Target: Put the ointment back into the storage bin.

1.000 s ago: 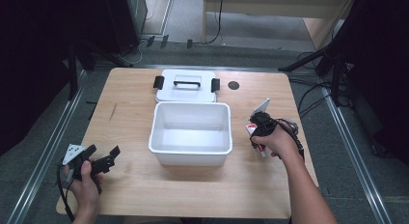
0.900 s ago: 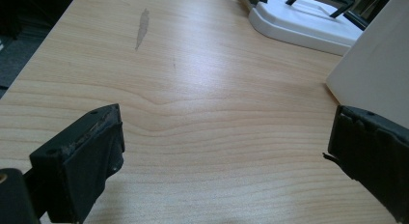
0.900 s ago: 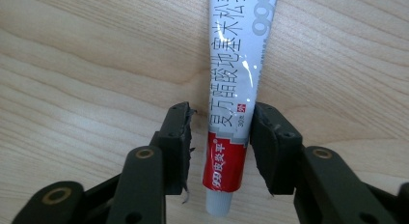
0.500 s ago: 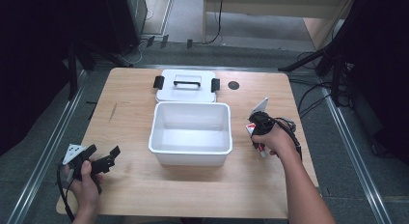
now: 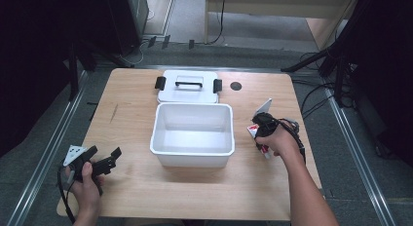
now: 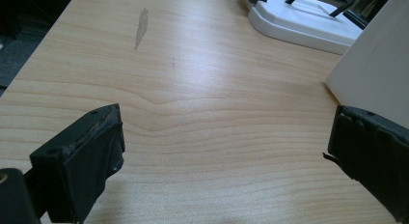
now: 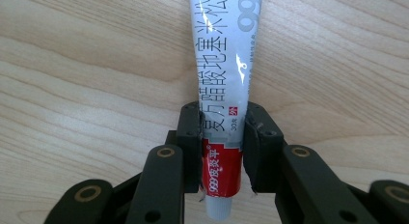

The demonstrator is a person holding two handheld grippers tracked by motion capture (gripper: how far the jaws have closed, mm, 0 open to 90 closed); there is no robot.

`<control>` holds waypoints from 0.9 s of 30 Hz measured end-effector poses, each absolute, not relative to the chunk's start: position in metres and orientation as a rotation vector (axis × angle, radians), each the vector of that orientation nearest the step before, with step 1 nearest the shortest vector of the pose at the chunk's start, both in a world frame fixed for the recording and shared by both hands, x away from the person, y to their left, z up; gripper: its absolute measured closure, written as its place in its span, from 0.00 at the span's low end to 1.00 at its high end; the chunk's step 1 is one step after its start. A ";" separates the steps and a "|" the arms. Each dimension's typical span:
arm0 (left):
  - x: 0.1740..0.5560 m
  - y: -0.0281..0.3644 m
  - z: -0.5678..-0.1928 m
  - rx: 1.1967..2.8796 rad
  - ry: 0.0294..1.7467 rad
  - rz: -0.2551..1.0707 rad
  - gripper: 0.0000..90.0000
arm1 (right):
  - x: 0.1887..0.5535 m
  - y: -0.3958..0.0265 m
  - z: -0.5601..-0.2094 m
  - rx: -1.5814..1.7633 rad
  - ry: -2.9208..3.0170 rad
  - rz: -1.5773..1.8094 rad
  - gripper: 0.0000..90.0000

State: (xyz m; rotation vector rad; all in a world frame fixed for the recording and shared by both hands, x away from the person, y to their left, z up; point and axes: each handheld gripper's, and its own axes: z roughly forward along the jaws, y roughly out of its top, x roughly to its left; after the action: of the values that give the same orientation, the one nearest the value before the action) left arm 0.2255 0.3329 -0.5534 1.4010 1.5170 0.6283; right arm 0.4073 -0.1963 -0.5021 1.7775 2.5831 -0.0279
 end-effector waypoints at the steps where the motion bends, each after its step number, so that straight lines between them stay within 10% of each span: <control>1: 0.226 0.333 -0.553 1.401 1.517 0.628 0.00 | 0.407 -0.197 -0.501 1.780 2.583 -0.014 0.80; 27: 0.225 0.332 -0.553 1.401 1.510 0.641 0.00 | 0.417 -0.167 -0.397 1.654 2.621 0.178 0.80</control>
State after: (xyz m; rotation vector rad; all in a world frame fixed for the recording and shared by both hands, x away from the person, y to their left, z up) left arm 0.2253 0.3320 -0.5533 1.4009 1.5097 0.6405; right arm 0.4172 -0.1669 -0.3966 1.6536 2.6208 0.1782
